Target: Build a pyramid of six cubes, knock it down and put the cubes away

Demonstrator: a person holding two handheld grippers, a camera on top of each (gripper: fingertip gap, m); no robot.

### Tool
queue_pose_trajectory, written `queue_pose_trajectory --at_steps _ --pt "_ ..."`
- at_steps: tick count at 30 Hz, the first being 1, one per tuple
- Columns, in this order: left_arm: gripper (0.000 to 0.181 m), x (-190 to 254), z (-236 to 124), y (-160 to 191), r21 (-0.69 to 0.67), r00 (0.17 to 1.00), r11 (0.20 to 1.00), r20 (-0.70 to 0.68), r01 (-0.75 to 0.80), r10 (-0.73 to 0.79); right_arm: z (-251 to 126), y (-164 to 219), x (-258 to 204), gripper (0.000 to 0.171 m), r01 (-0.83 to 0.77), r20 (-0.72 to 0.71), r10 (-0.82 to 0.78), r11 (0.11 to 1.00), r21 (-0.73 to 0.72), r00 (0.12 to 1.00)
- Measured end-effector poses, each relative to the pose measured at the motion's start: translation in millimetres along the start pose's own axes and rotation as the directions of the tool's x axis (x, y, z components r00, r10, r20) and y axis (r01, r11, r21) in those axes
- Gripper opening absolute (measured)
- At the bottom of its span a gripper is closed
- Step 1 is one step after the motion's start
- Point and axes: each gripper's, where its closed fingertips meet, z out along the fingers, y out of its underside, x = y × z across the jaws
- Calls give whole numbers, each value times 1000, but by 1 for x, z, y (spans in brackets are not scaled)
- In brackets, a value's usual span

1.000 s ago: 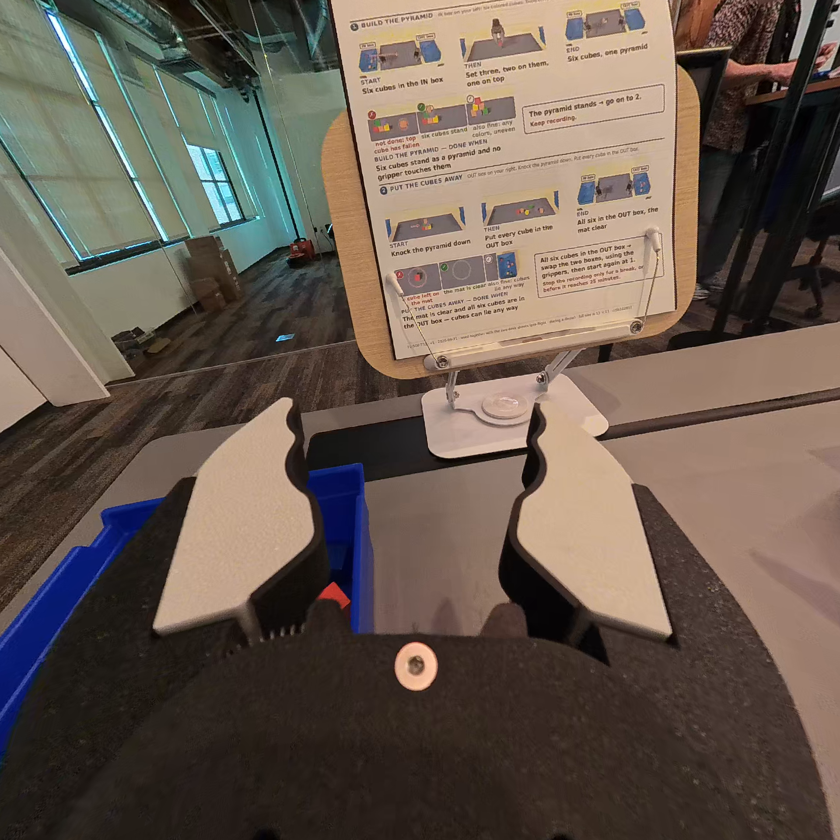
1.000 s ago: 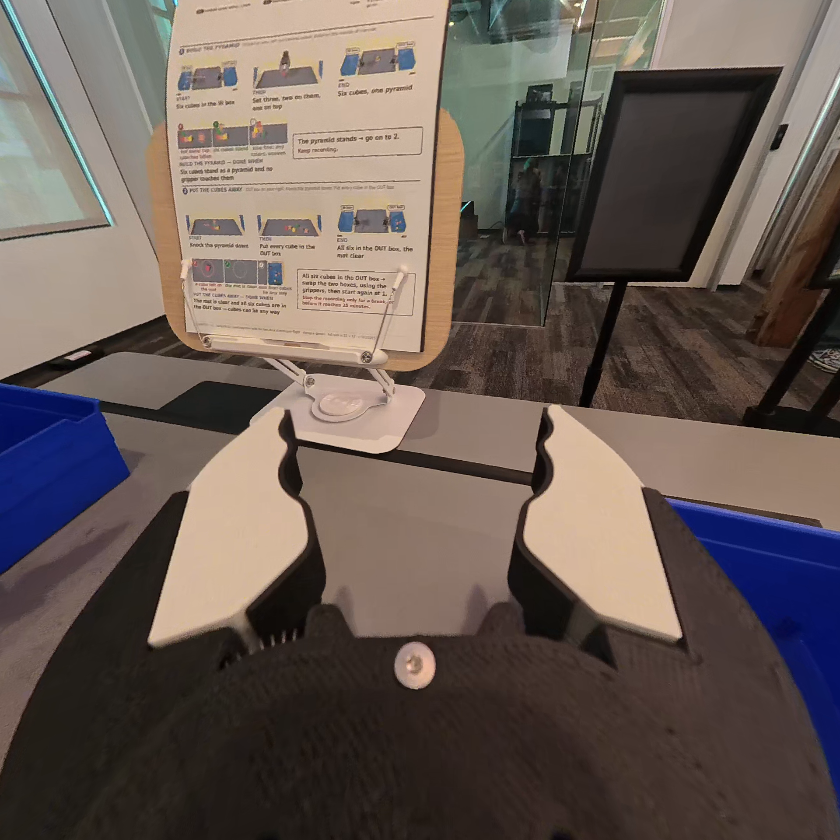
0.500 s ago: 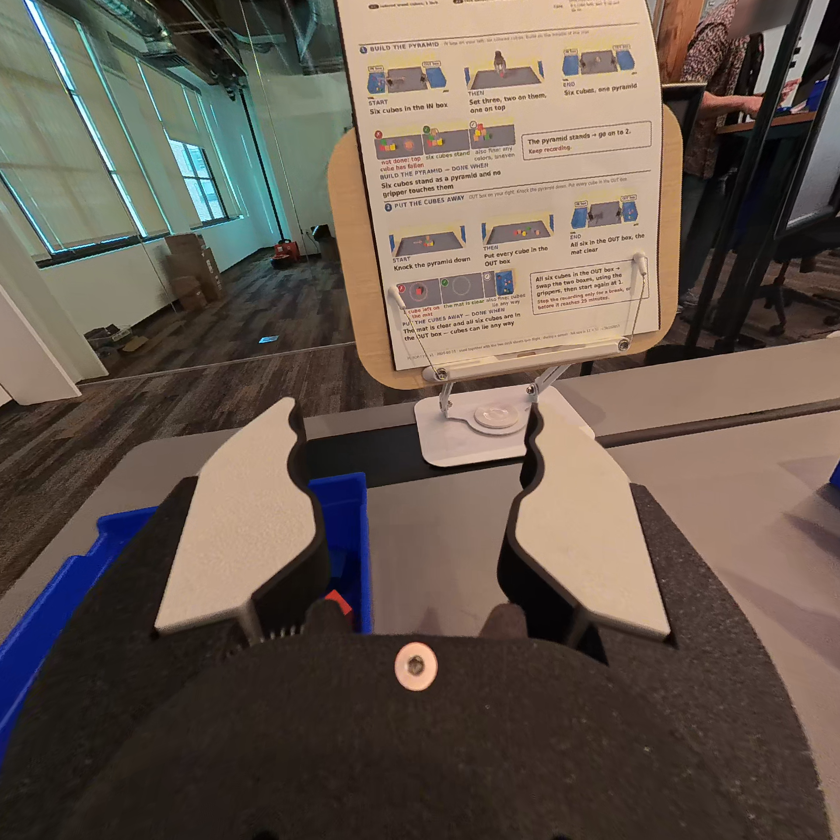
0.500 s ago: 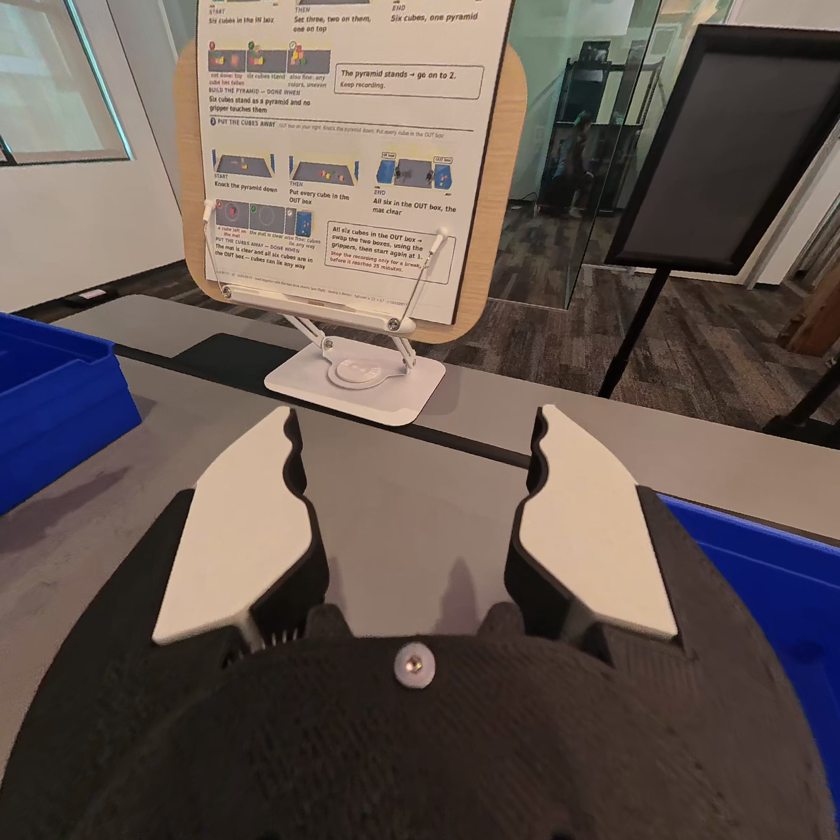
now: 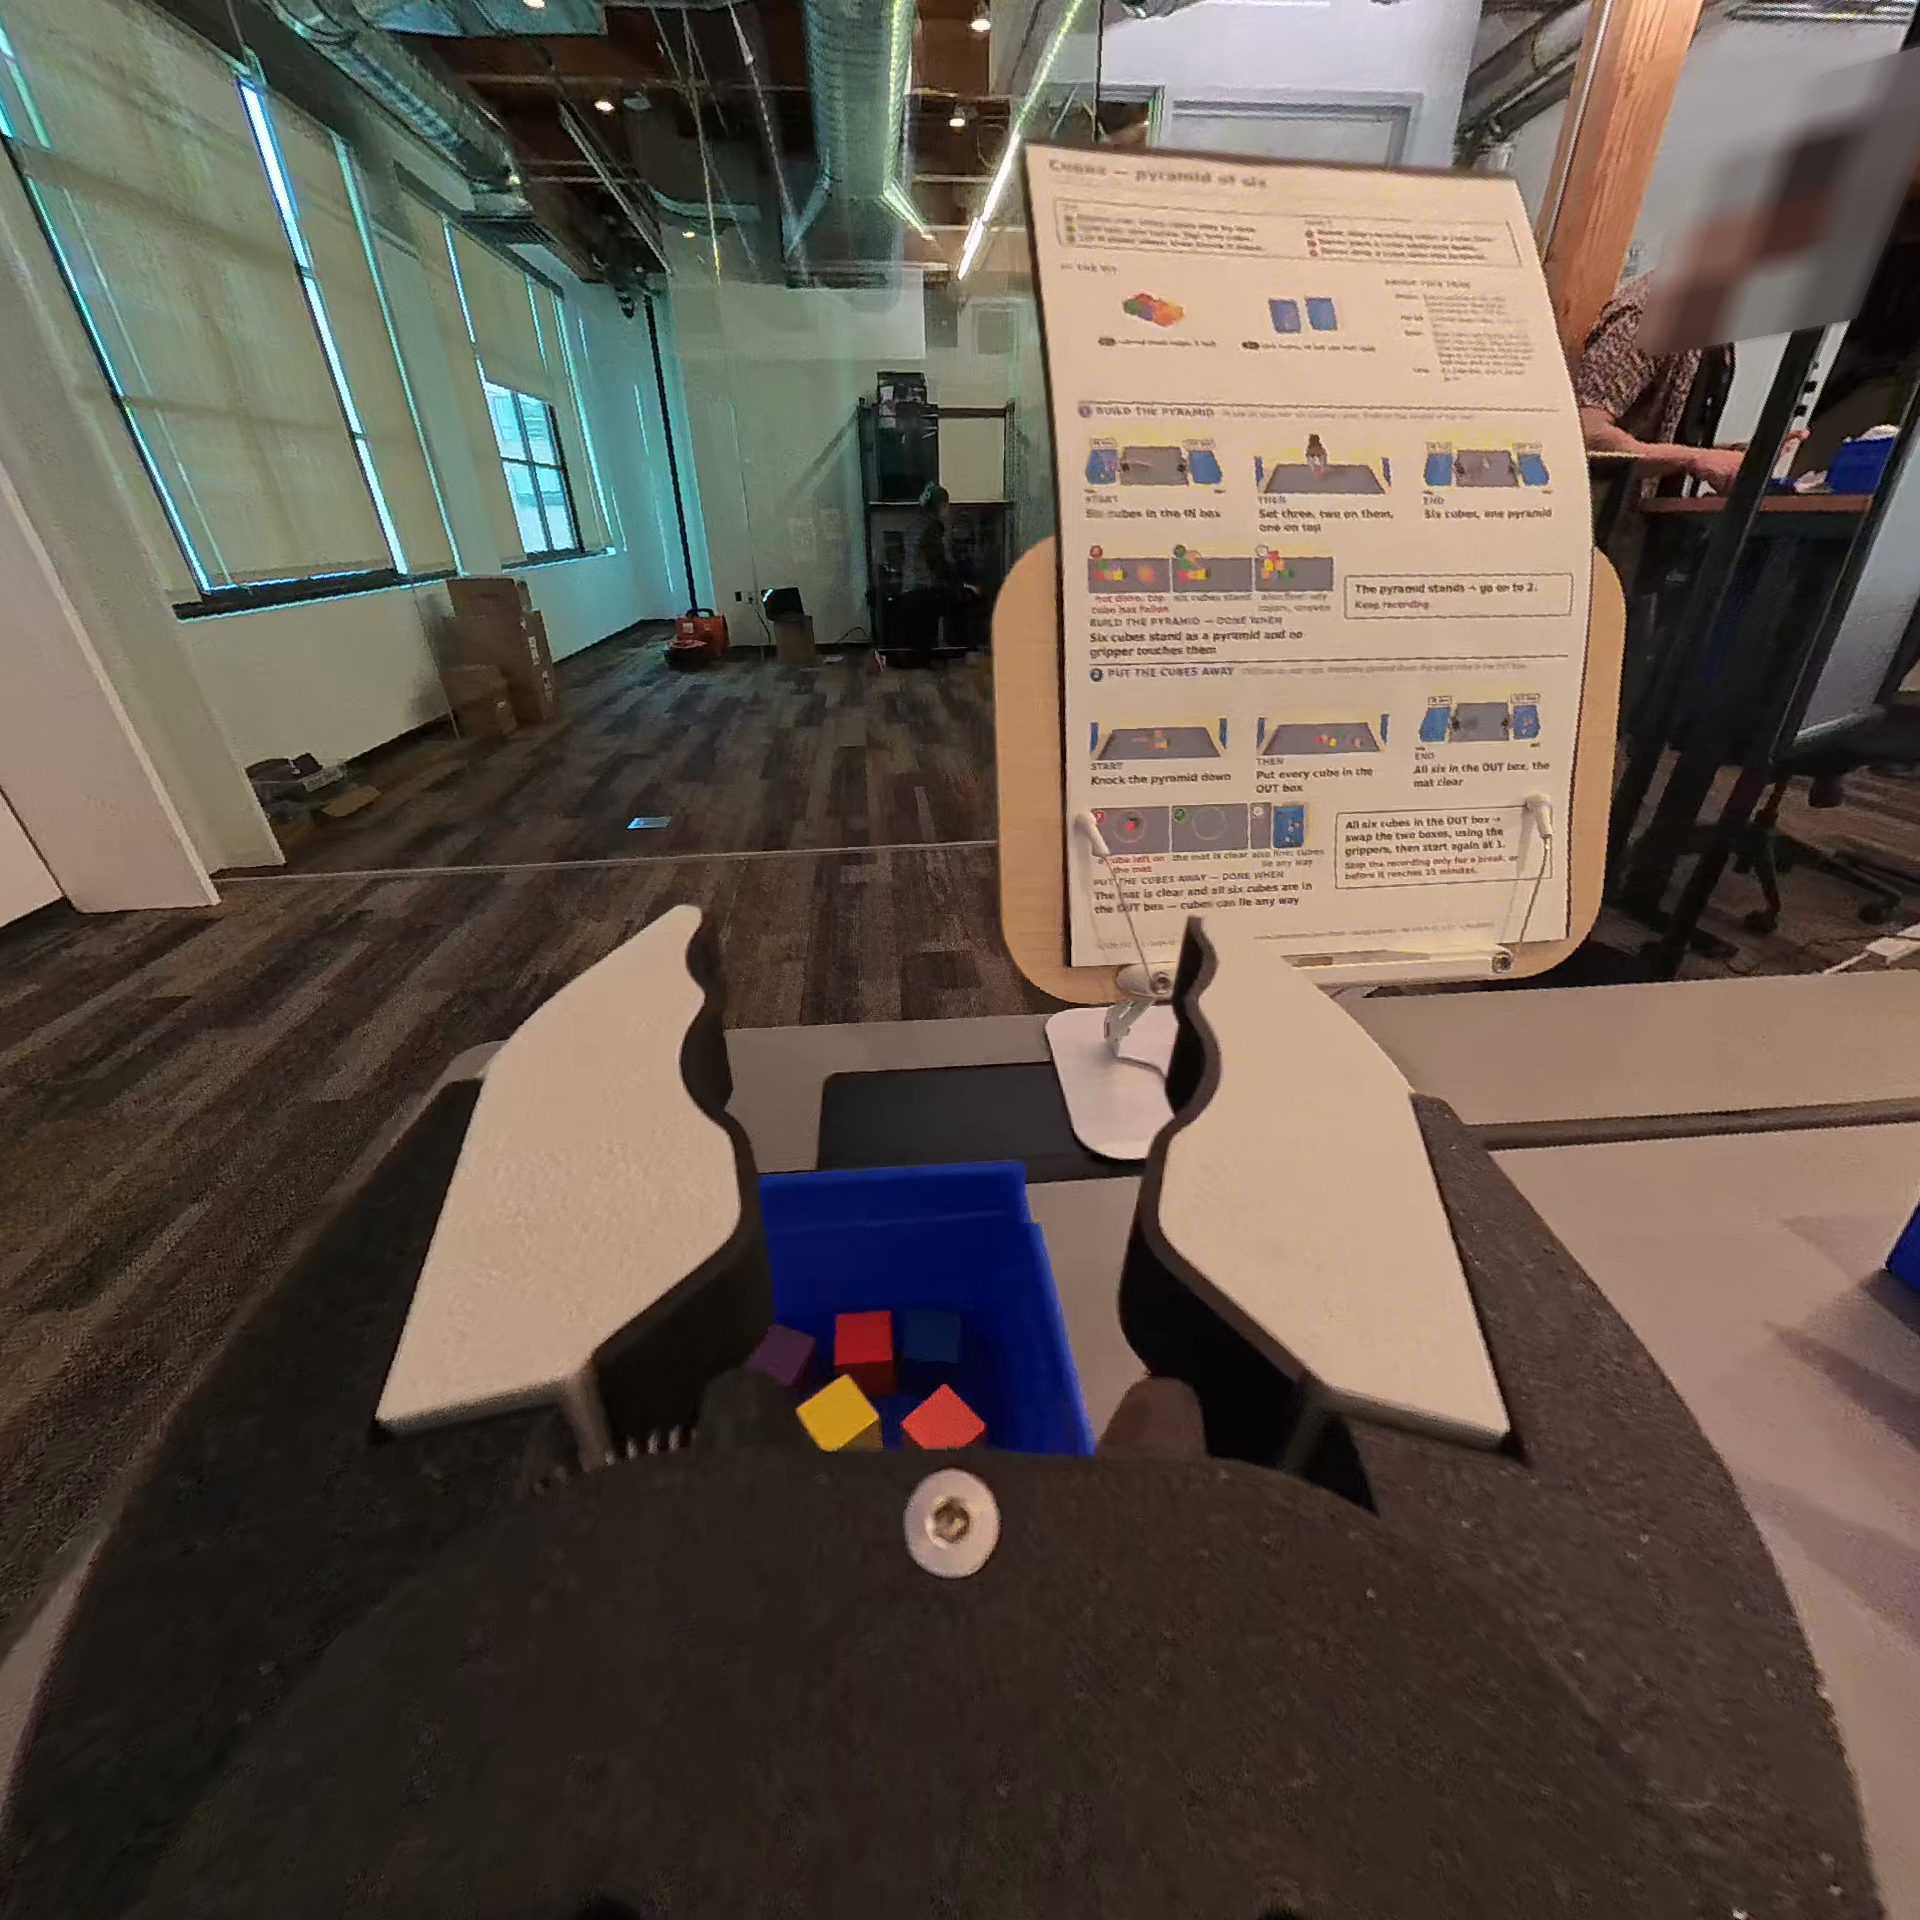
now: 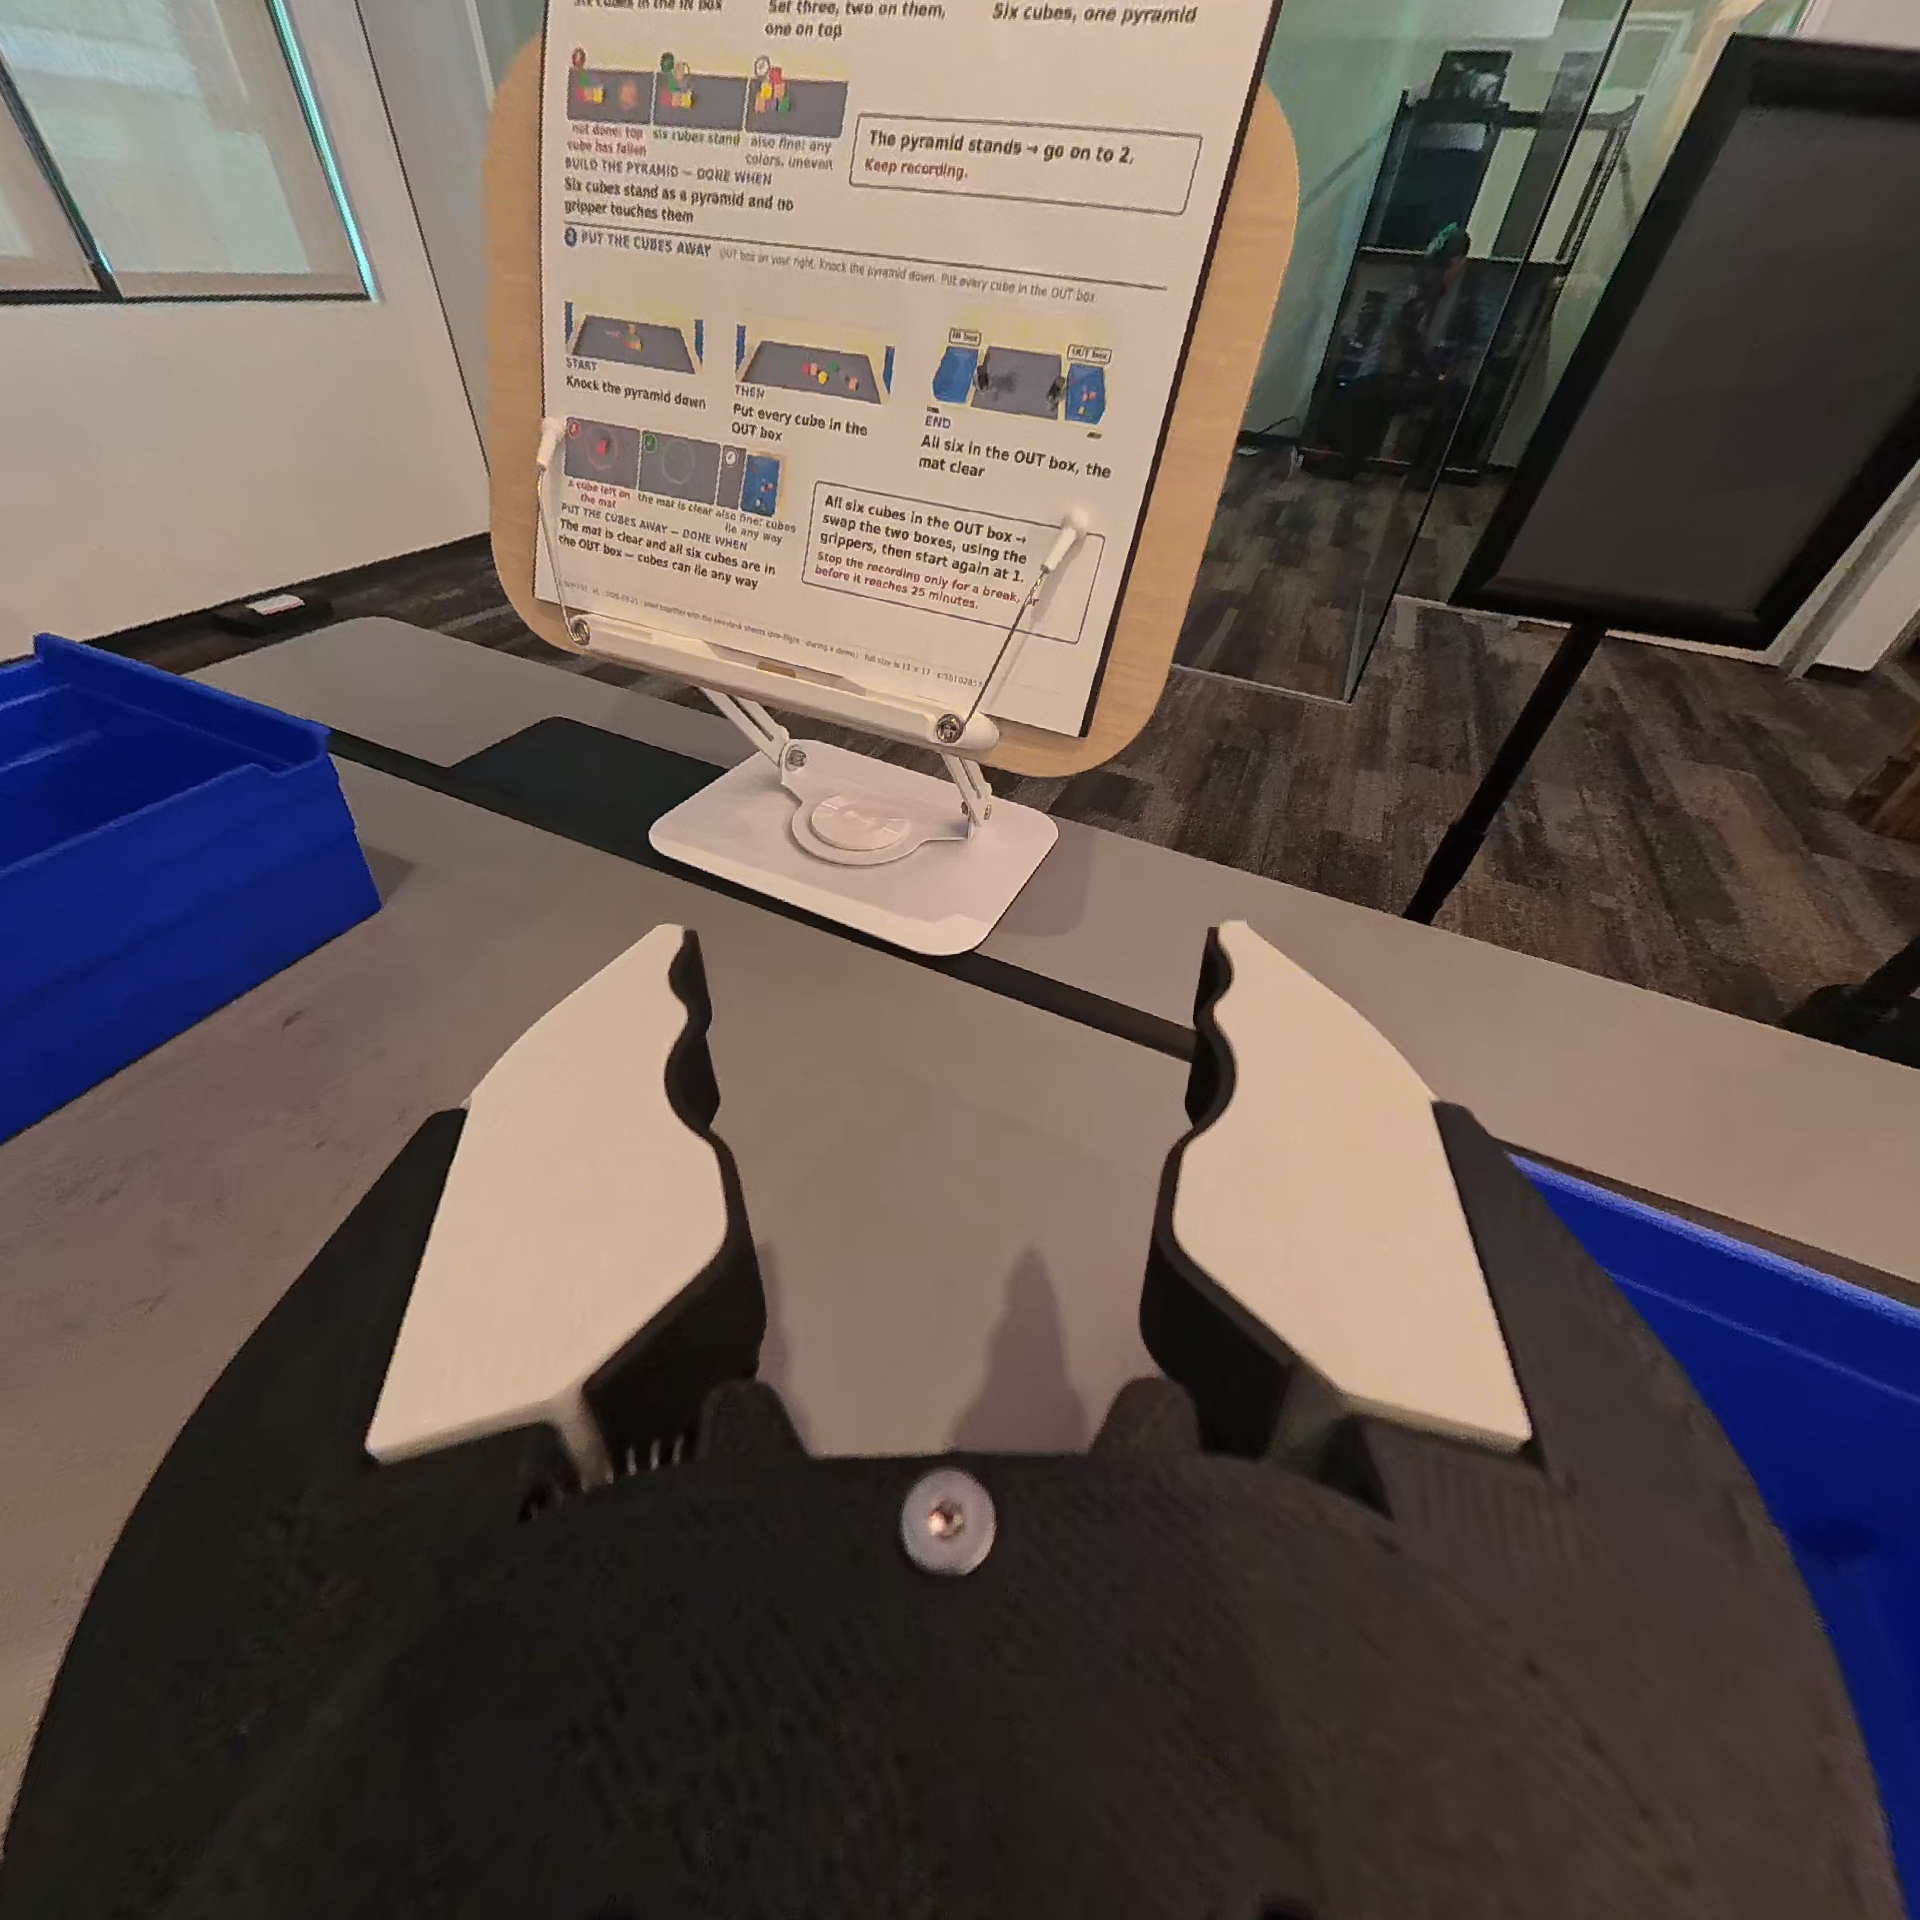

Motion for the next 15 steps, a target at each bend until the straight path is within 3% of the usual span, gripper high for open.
queue_pose_trajectory --at_steps 15 --pt "80 -34 -25 -17 -13 999 999 -10 39 -39 -23 -21 30 87 -47 -5 47 998 34 999"
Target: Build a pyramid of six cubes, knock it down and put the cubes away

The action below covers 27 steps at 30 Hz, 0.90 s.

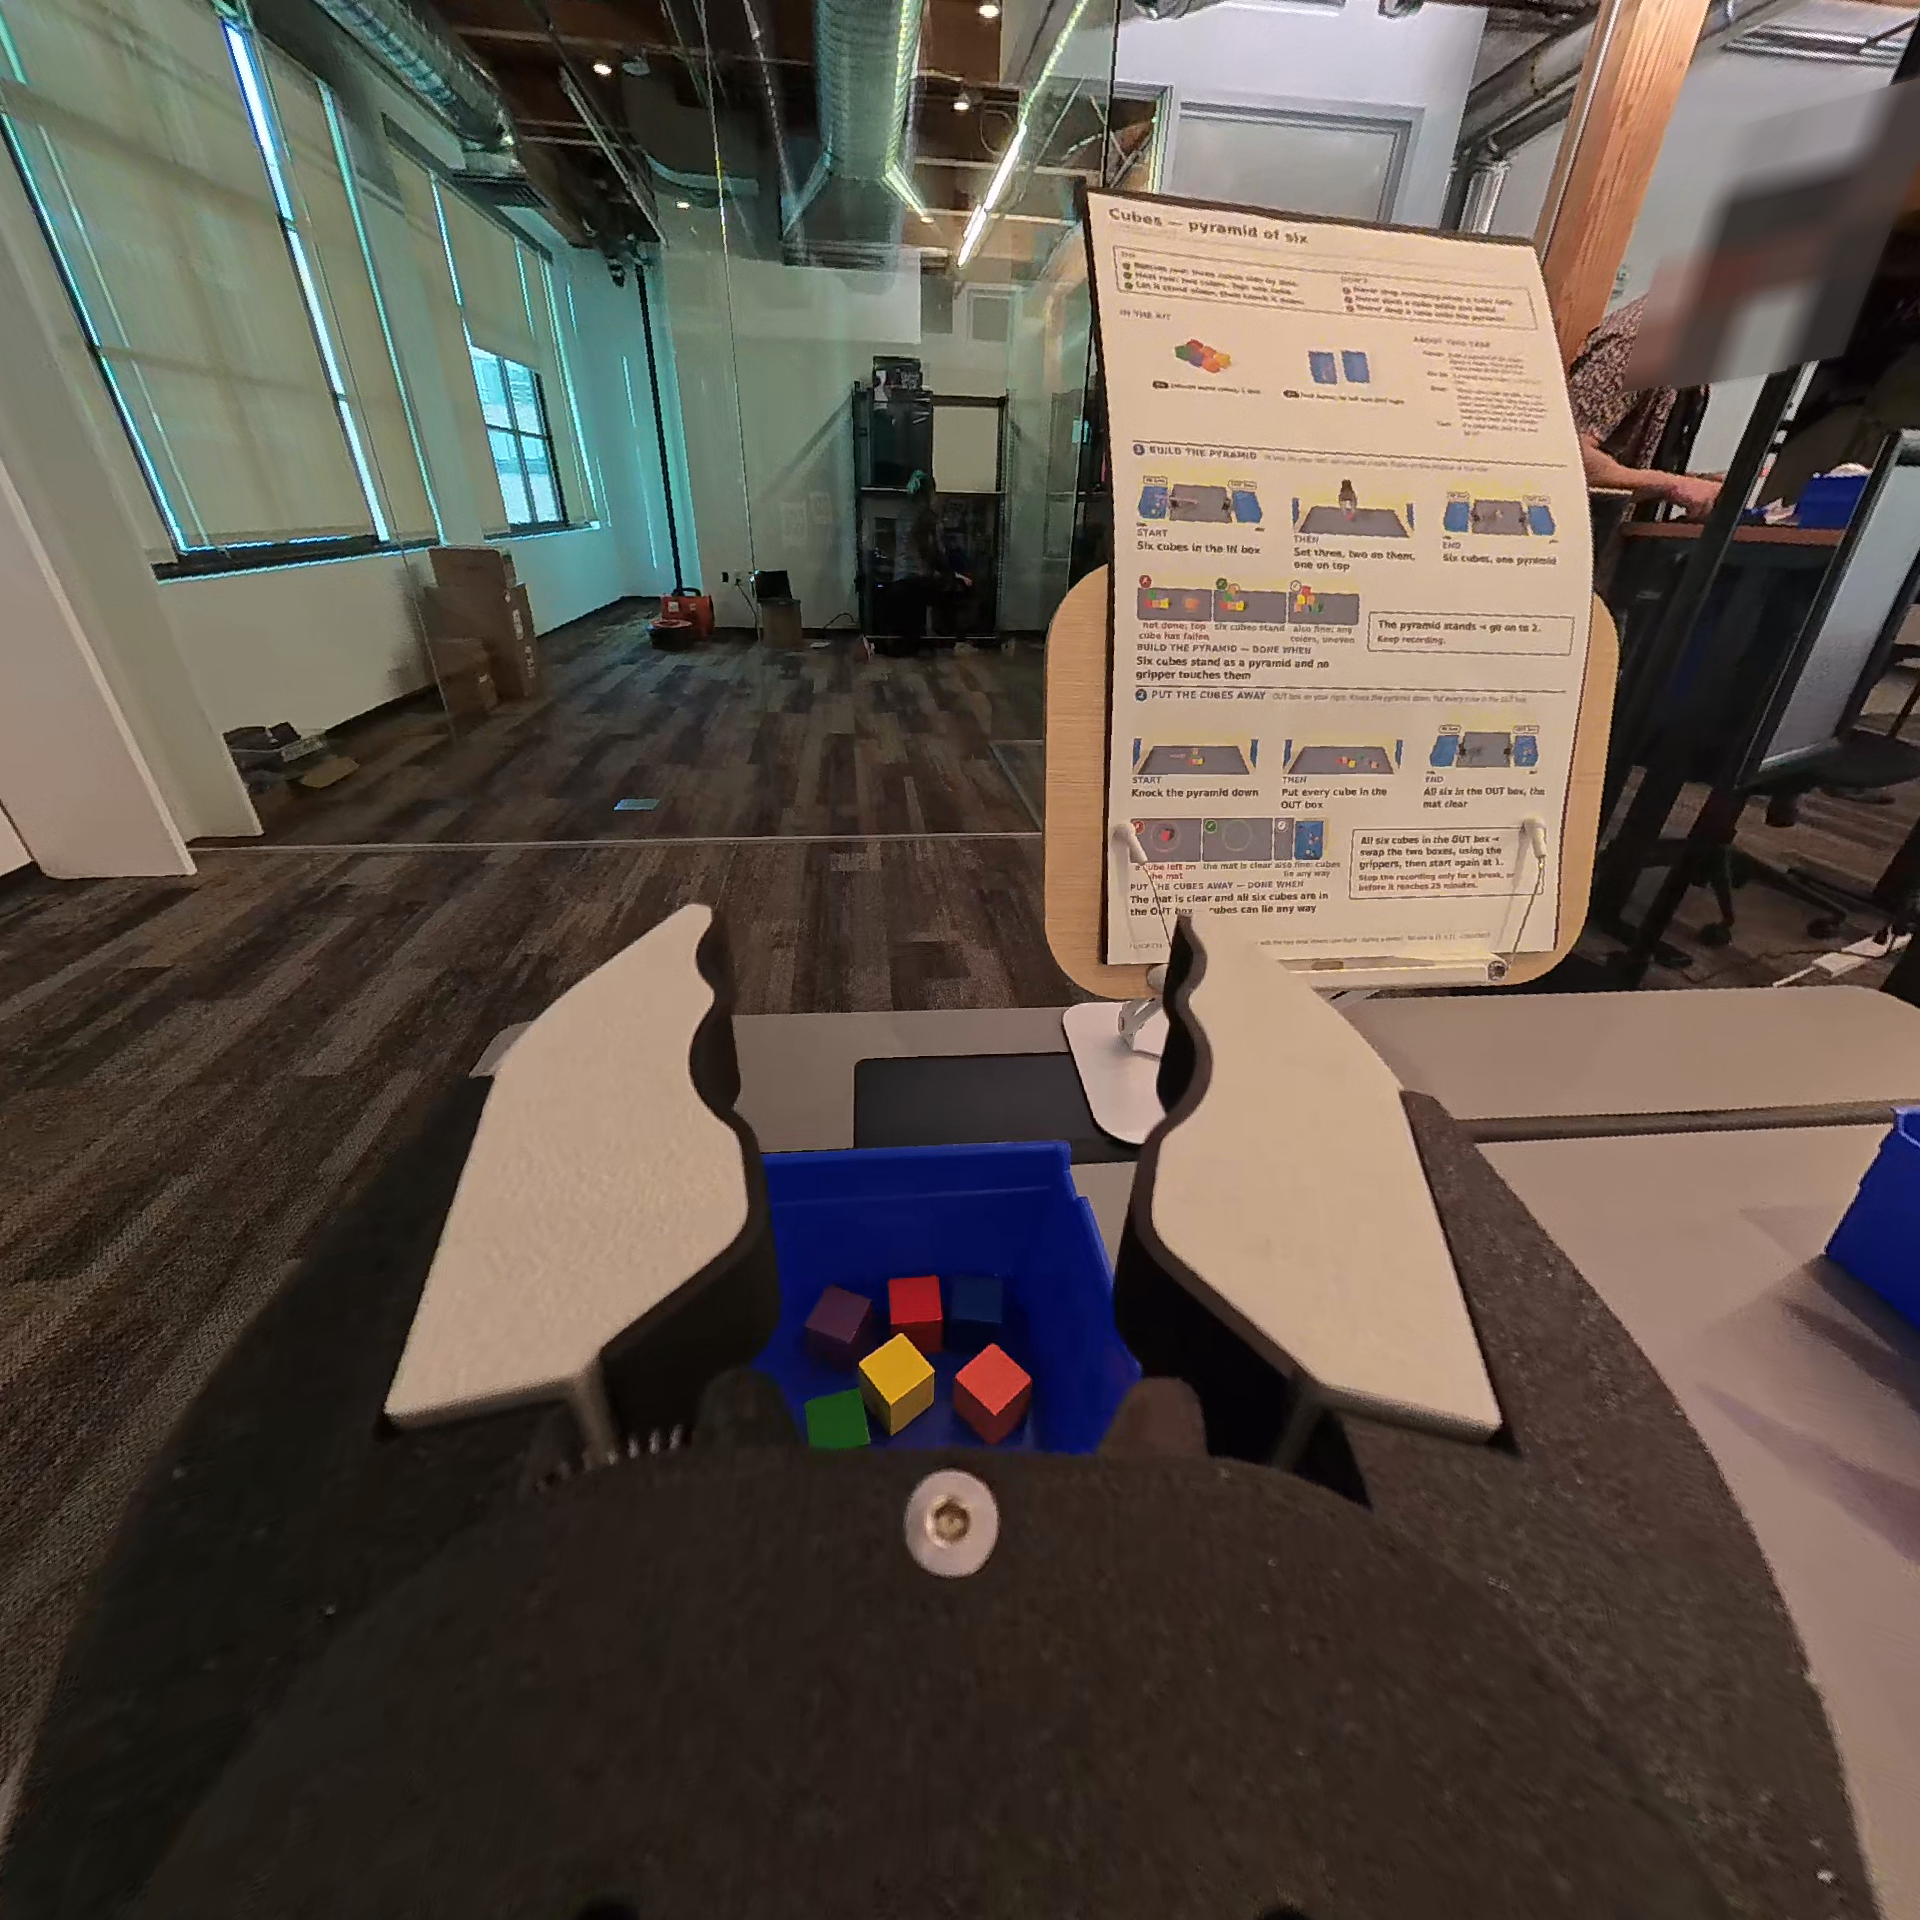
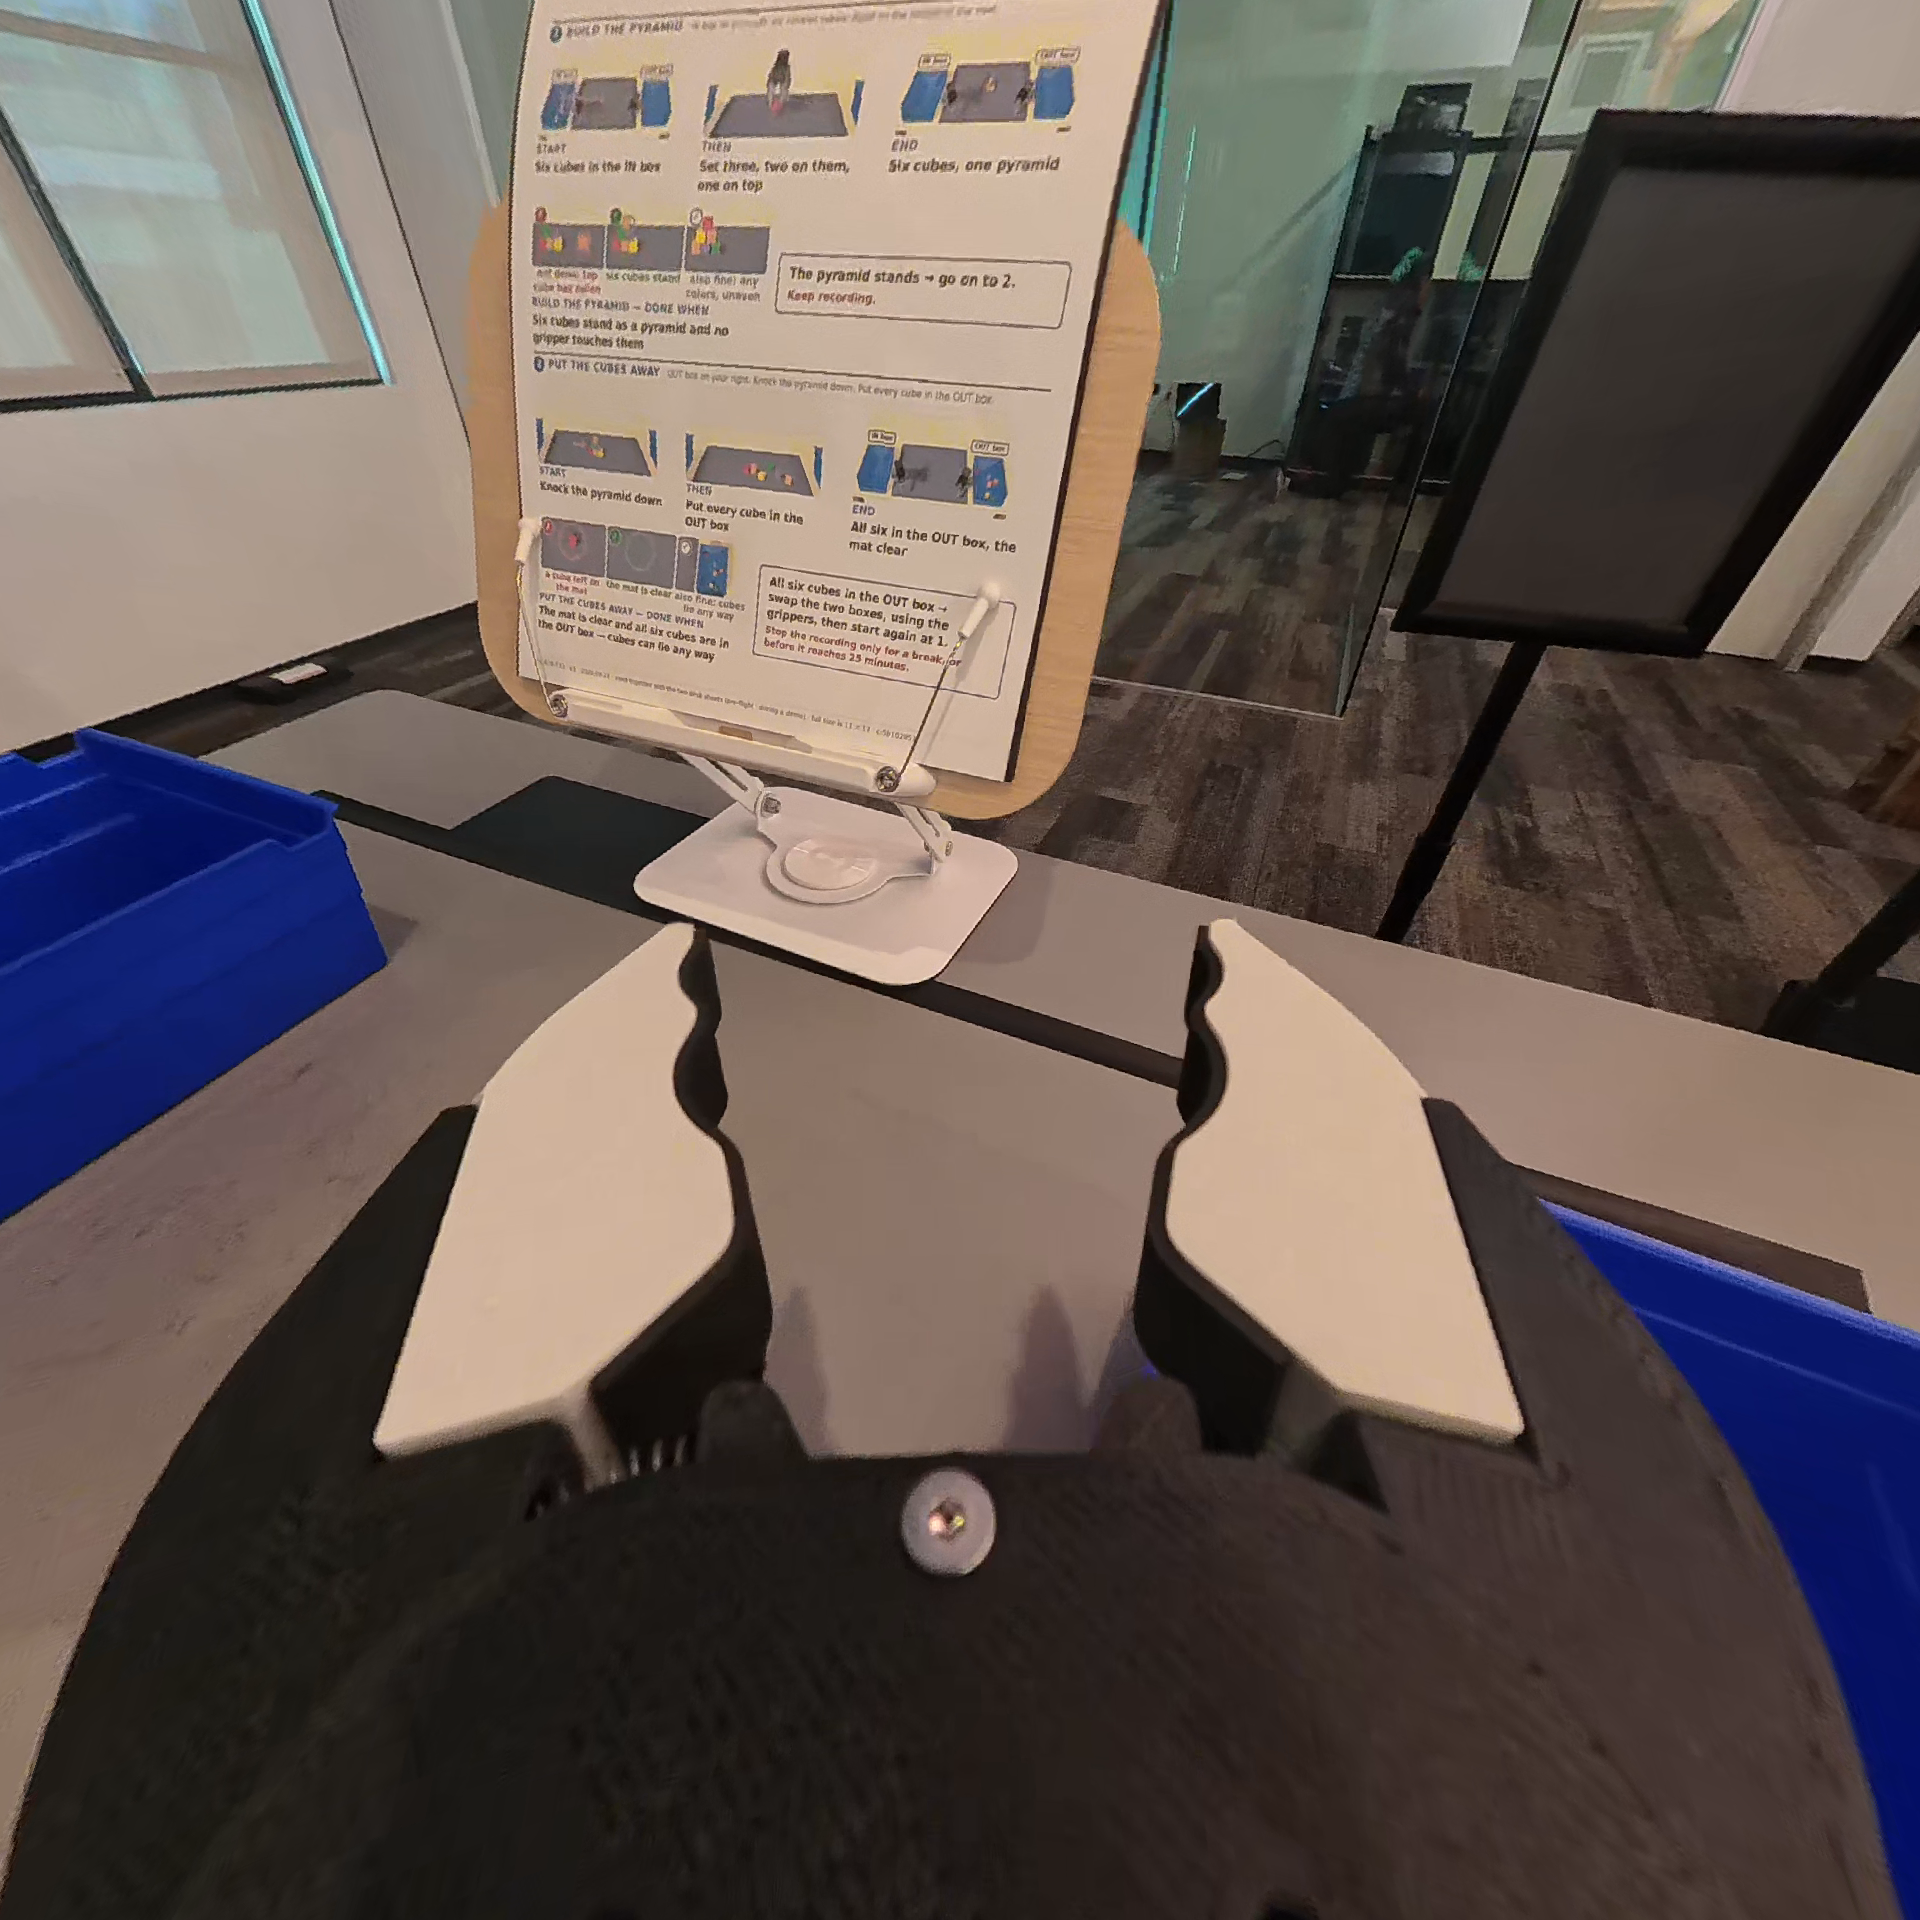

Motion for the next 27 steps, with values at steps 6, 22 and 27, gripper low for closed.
queue_pose_trajectory --at_steps 6,22,27 --pt "81 10 5 3 -5 1000 1000 2 -28 28 -11 -10 15 87 -12 -41 13 1000 29 999" --pt "80 7 8 11 -43 996 996 35 -78 80 -18 -16 24 83 -19 -47 21 999 44 999" --pt "78 -1 8 18 -90 997 994 22 -66 68 -17 -13 24 80 -23 -31 24 999 31 999"
